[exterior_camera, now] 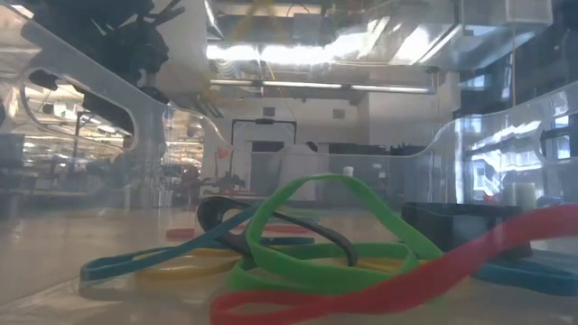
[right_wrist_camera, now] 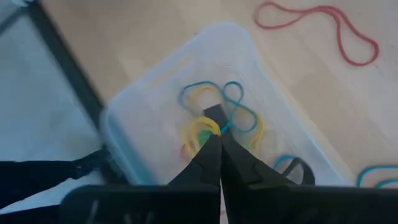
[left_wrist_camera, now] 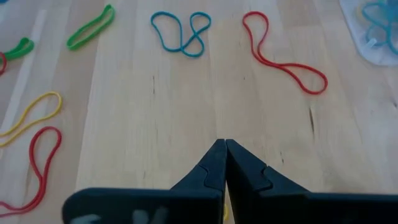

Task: Pick and place rubber bands into bin
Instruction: Put the yellow rubber band into the transparent bin

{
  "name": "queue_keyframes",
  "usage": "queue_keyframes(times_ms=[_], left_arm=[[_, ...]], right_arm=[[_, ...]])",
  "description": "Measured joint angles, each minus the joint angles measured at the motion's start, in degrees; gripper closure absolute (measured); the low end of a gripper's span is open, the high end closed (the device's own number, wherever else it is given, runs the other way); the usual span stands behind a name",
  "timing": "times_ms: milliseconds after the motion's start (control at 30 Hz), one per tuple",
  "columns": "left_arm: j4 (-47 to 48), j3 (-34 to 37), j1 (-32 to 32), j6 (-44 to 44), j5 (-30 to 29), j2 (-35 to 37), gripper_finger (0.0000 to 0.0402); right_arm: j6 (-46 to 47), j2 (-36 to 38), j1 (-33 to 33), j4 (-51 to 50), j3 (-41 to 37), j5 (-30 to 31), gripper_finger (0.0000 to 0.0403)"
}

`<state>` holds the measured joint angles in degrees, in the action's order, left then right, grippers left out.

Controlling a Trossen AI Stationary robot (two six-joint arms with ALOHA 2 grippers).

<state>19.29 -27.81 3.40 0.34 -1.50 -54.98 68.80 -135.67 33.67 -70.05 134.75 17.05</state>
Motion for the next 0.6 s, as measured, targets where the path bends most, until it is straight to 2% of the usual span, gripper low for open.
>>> queue_keyframes(times_ms=[200,400,600], left_arm=[[0.05,0.0,0.0,0.01,0.0,0.0,0.0398],[0.34,0.0,0.0,0.0,0.0,0.0,0.0399],[0.37,0.0,0.0,0.02,0.0,0.0,0.0399]], right_arm=[[0.43,-4.54,-2.76,-2.97,-0.08,-4.51,0.0403],[3.05,-6.02,-4.31,-6.7,-0.1,-14.39,0.0393],[4.94,-6.02,-3.78,-6.72,-0.1,-15.88,0.0359]])
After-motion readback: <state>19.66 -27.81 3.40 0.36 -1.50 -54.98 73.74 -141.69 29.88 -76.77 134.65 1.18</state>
